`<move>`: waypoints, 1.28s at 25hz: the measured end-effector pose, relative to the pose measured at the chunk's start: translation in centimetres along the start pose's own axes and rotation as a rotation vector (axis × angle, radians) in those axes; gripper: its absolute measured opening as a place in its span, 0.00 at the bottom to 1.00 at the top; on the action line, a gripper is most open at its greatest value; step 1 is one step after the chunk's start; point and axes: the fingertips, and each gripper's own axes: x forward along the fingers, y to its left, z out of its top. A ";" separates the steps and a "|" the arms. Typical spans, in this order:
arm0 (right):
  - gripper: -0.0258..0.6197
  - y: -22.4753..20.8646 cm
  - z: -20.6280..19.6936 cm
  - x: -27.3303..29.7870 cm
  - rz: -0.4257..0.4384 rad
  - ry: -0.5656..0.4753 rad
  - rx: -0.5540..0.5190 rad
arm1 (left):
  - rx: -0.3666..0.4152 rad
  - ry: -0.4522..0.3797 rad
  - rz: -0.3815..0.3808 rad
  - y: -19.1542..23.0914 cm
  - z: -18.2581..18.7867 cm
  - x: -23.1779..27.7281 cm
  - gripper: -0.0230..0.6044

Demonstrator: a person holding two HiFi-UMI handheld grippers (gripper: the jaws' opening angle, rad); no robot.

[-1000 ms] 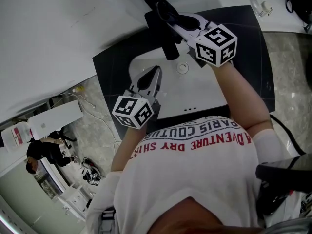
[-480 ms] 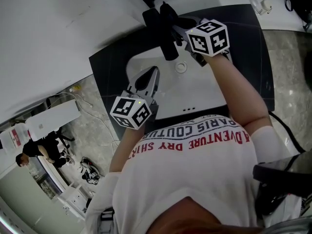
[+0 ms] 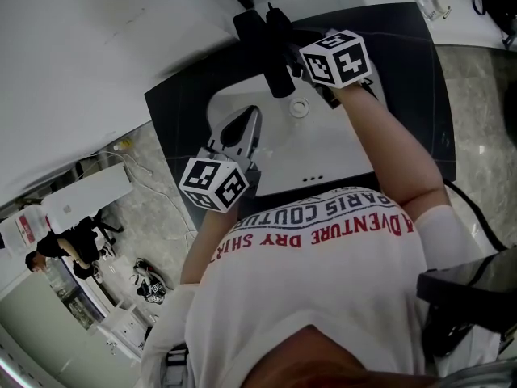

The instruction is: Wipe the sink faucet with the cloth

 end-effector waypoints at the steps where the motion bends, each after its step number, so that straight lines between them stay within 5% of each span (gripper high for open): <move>1: 0.16 0.1 0.0 -0.3 0.008 -0.008 0.008 | 0.001 0.000 0.000 -0.1 0.0 -0.1 0.04; 12: 0.16 2.6 -1.8 -7.2 0.035 -0.149 0.053 | 0.009 -0.019 -0.005 -1.3 -0.1 -0.5 0.04; 25: 0.16 5.4 -1.5 -4.3 0.357 -0.346 0.486 | 0.000 -0.003 0.009 -0.7 -0.8 -1.2 0.04; 32: 0.16 4.8 -1.6 -2.6 0.323 -0.359 0.516 | -0.010 -0.004 0.014 0.0 -1.2 -1.0 0.04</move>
